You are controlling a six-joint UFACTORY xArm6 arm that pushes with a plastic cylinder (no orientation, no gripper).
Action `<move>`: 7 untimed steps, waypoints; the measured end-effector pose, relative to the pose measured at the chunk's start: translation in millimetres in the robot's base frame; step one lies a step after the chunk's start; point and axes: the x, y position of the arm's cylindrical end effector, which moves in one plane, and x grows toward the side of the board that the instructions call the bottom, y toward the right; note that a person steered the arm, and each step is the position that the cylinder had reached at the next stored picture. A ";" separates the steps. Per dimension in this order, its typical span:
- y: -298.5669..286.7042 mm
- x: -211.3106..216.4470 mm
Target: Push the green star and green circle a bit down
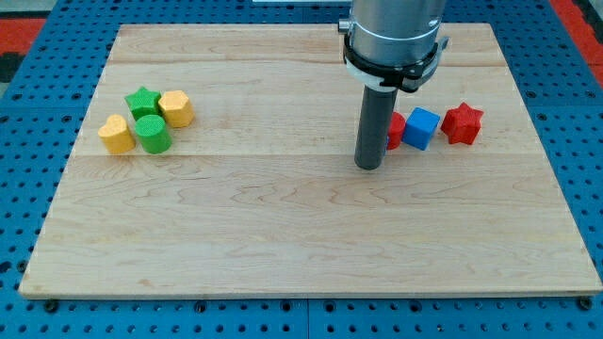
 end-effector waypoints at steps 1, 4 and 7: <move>-24.6 -0.8; -125.2 -71.2; -177.5 -162.8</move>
